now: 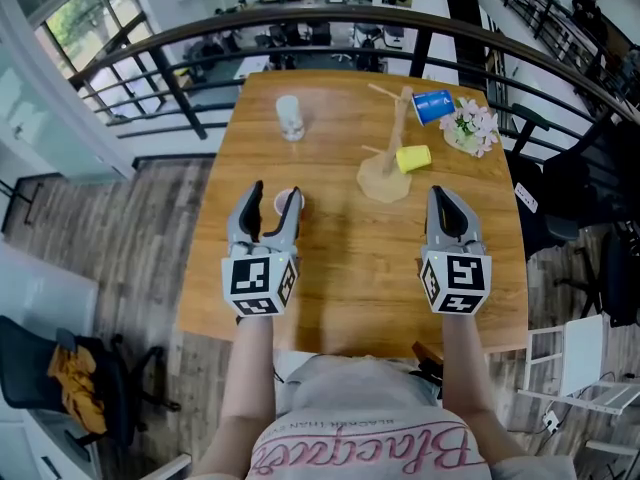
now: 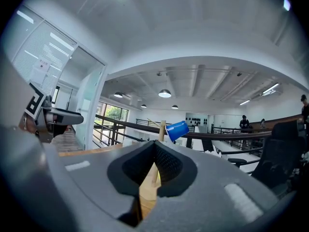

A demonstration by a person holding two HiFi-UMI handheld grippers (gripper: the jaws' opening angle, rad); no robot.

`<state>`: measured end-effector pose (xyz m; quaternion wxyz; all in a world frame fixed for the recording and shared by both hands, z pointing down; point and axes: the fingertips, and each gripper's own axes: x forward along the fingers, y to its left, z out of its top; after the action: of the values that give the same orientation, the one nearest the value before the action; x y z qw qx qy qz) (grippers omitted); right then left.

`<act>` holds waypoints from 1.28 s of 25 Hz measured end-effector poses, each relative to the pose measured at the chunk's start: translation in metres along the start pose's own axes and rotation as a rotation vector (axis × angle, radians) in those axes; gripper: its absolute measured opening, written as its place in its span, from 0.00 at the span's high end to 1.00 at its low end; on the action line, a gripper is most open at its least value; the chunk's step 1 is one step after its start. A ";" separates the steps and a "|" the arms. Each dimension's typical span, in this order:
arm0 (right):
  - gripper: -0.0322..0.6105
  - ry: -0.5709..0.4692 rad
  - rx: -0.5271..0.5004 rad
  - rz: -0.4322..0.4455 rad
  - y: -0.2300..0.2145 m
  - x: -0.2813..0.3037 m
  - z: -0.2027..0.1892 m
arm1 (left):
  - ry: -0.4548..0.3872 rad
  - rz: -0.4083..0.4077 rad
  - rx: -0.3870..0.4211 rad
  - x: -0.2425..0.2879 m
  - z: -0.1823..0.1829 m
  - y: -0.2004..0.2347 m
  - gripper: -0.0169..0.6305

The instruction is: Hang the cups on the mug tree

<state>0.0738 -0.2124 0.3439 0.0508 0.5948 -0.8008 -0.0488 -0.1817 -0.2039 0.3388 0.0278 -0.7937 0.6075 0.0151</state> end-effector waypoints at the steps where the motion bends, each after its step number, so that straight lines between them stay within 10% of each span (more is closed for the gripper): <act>1: 0.95 0.007 0.012 0.004 0.001 0.000 -0.003 | 0.012 -0.002 -0.005 0.000 -0.004 0.001 0.57; 32: 0.95 0.226 0.067 0.049 0.046 0.007 -0.115 | 0.455 -0.020 -0.084 0.022 -0.209 0.024 0.41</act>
<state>0.0445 -0.2079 0.4640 0.1223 0.5783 -0.8052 0.0466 -0.2008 -0.2440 0.5451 -0.1429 -0.7829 0.5893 -0.1392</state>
